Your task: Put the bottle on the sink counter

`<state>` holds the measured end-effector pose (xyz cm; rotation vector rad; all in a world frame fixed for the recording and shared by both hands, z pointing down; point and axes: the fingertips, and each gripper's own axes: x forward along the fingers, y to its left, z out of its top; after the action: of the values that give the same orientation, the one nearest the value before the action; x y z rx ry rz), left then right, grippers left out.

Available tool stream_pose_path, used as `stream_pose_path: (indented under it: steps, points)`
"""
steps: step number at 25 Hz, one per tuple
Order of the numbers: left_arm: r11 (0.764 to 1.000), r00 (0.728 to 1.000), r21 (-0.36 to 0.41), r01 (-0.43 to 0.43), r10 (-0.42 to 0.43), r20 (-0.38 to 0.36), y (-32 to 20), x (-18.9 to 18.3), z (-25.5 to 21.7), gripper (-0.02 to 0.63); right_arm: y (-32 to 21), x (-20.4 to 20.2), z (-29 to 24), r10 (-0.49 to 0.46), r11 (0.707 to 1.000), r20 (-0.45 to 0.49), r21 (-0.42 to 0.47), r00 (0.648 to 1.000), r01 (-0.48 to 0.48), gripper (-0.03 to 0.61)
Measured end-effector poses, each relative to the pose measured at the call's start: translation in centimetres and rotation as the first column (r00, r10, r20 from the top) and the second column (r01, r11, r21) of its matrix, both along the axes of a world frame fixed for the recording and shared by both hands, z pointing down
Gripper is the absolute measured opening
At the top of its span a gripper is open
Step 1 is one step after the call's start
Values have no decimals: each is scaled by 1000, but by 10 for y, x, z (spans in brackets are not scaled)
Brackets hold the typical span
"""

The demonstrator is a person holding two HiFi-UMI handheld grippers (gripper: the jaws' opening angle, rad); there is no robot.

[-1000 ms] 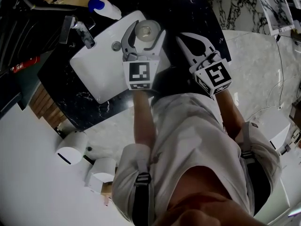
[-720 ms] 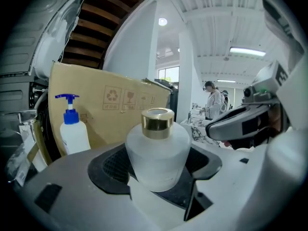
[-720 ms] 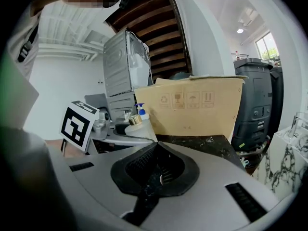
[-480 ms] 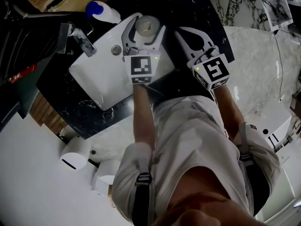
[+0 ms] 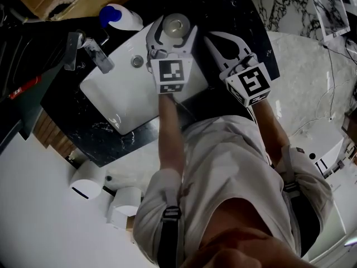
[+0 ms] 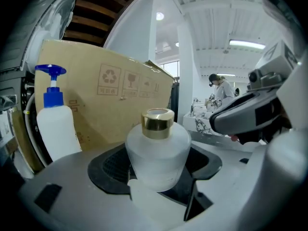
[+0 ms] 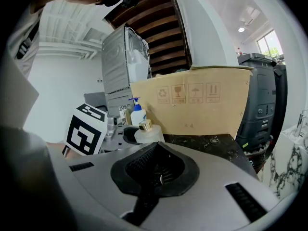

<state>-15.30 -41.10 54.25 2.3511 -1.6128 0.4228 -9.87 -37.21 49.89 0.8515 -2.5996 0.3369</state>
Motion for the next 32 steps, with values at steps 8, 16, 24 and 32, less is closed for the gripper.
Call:
stream_pose_path:
  steps: [8,16,24,32]
  points:
    - [1000,1000,-14,26,-26,7,-21,-1,12,328,-13,-6,15,-17,999,4,-41,1000,17,-2]
    - [999,999,-26,25,-25,32,-42,-3,23,328,-28,-6,25,-11,998,-1,-57,1000,11,-3]
    - [999,998,-39,26,-24,59,-54,-2,32,328,-35,-6,32,-3,998,-5,-70,1000,2,-3]
    - [998,996,-60,31,-26,84,-67,-5,41,328,-43,-3,34,-1,997,-8,-74,1000,0,-3]
